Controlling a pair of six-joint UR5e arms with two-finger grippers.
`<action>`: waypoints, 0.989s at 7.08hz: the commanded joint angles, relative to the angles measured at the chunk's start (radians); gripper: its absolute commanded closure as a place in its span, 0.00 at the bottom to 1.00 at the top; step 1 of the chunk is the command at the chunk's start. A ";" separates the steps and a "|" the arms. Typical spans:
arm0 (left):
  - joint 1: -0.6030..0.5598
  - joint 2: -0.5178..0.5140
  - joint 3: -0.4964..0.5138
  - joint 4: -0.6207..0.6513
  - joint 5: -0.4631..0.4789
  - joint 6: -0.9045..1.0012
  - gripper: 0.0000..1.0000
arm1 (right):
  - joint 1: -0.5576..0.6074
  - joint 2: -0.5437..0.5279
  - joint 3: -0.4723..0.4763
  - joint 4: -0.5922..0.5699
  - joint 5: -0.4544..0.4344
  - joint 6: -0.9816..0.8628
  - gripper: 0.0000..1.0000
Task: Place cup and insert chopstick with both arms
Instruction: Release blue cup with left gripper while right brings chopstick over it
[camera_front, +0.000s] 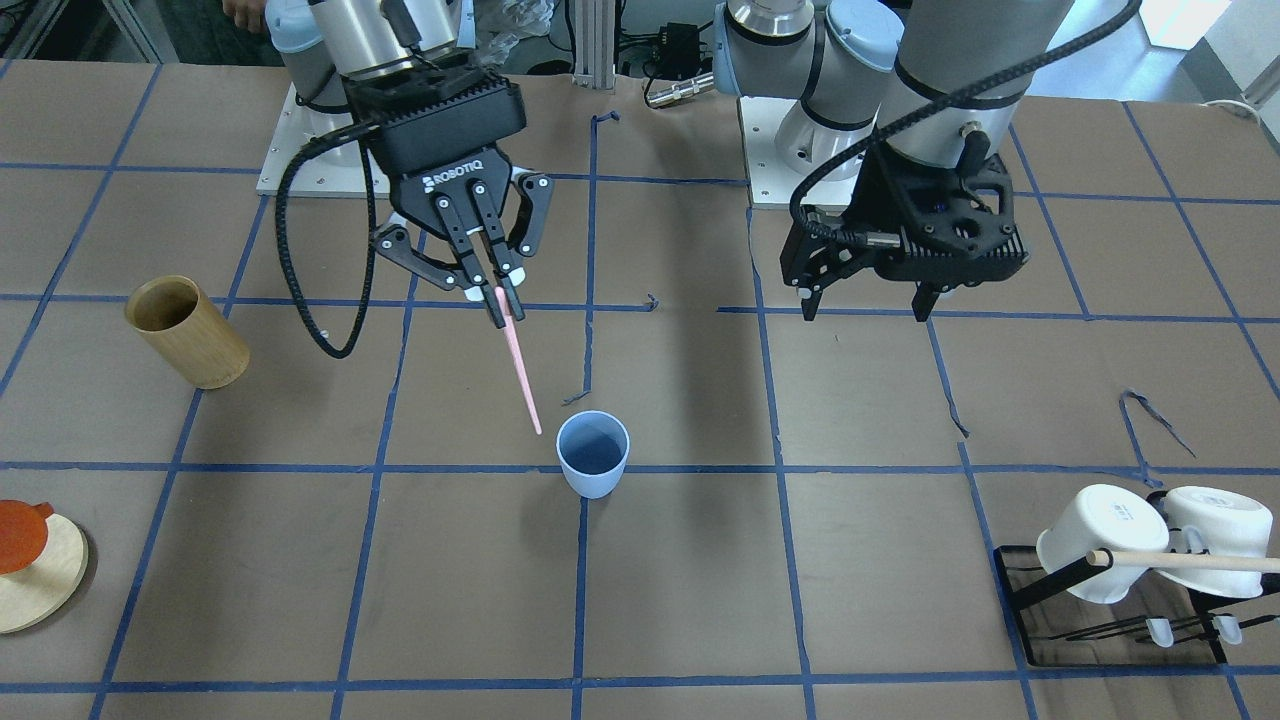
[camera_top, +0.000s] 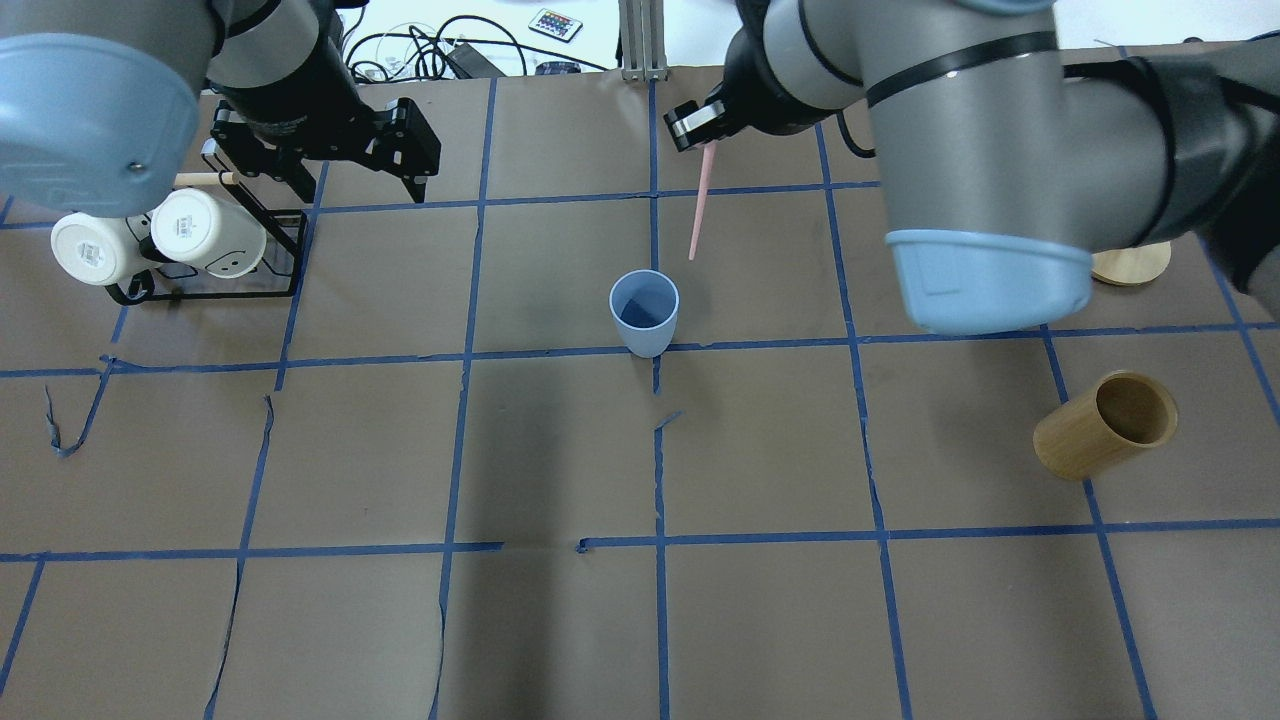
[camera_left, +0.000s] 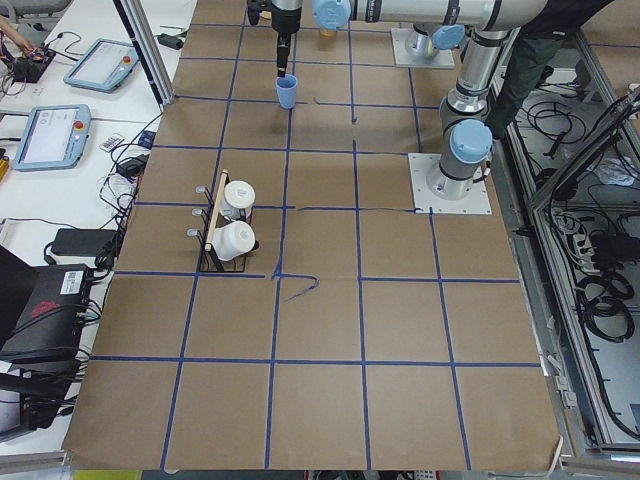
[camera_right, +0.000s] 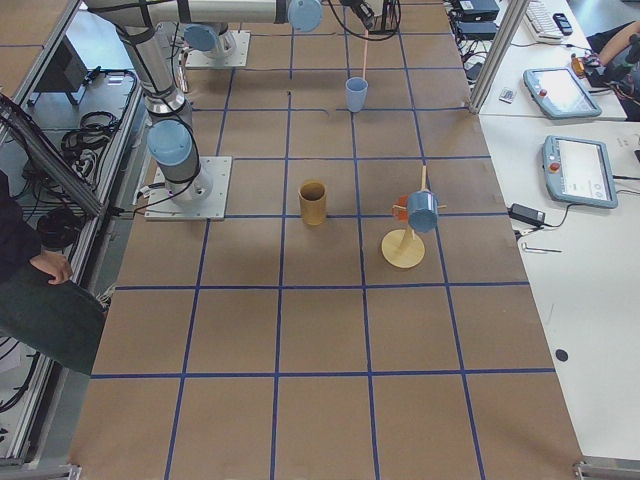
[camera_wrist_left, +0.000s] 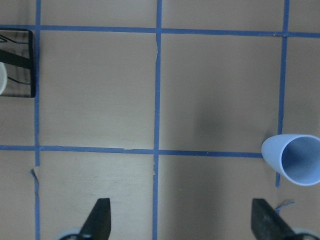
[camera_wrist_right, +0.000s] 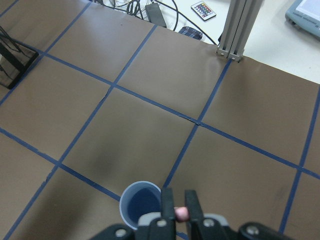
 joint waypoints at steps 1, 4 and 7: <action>0.023 0.049 -0.052 0.002 -0.002 0.017 0.00 | 0.043 0.033 0.015 -0.038 -0.001 0.037 1.00; 0.022 0.048 -0.040 0.004 0.006 0.015 0.00 | 0.060 0.086 0.032 -0.085 -0.001 0.035 1.00; 0.024 0.051 -0.043 0.004 0.006 0.015 0.00 | 0.061 0.089 0.074 -0.146 -0.001 0.064 0.19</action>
